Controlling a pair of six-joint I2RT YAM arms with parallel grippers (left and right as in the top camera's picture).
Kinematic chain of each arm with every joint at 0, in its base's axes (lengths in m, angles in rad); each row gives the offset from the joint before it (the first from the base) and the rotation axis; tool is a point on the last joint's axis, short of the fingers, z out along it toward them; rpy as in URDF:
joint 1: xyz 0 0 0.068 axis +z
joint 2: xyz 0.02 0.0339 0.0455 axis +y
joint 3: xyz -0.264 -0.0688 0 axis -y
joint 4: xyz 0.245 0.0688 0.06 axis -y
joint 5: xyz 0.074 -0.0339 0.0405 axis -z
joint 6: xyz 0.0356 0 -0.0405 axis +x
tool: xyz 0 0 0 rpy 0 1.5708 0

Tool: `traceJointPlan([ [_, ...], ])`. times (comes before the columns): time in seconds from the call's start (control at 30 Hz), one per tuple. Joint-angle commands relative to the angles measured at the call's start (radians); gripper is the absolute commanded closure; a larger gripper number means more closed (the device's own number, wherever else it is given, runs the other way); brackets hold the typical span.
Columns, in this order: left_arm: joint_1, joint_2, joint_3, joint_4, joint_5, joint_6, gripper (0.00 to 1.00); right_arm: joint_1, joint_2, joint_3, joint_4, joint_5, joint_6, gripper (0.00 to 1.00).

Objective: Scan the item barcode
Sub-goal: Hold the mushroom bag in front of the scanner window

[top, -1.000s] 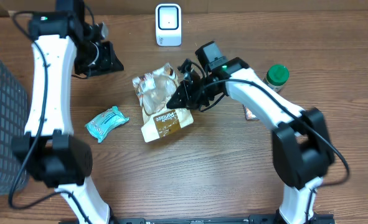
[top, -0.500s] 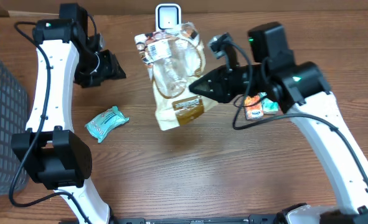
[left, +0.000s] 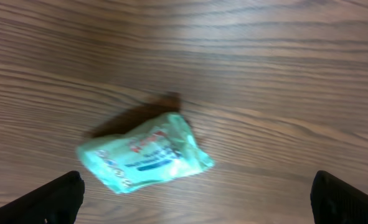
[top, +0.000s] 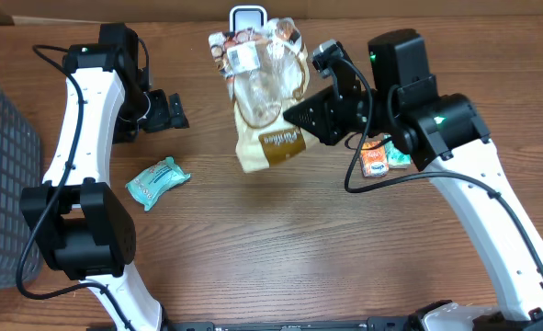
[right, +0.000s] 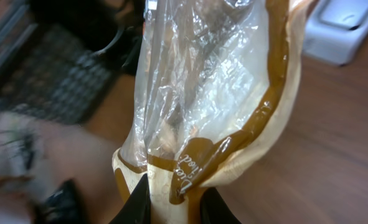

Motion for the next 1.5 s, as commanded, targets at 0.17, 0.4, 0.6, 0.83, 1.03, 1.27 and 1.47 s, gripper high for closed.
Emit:
traceJointPlan([
  [0.17, 0.000, 0.007, -0.007, 0.012, -0.106, -0.003, 0.00, 0.076, 0.069, 0.004, 0.257, 0.643, -0.004, 0.96],
  [0.4, -0.001, 0.007, -0.007, 0.016, -0.106, -0.003, 0.00, 0.128, 0.267, 0.005, 0.626, 1.171, -0.233, 0.90],
  [0.6, 0.000, 0.007, -0.007, 0.017, -0.106, -0.003, 0.00, 0.167, 0.462, 0.005, 1.065, 1.368, -0.485, 0.96],
  [0.83, 0.000, 0.007, -0.007, 0.017, -0.106, -0.003, 0.00, 0.170, 0.628, 0.005, 1.287, 1.325, -0.750, 0.96],
  [1.03, 0.000, 0.007, -0.007, 0.017, -0.106, -0.003, 0.00, 0.170, 0.721, 0.005, 1.369, 1.276, -0.906, 0.96],
  [1.27, 0.000, 0.007, -0.007, 0.017, -0.106, -0.003, 0.00, 0.166, 0.777, 0.005, 1.408, 1.257, -0.972, 0.96],
  [1.47, -0.001, 0.007, -0.007, 0.017, -0.106, -0.003, 0.00, 0.156, 0.790, 0.005, 1.328, 1.228, -1.019, 0.96],
])
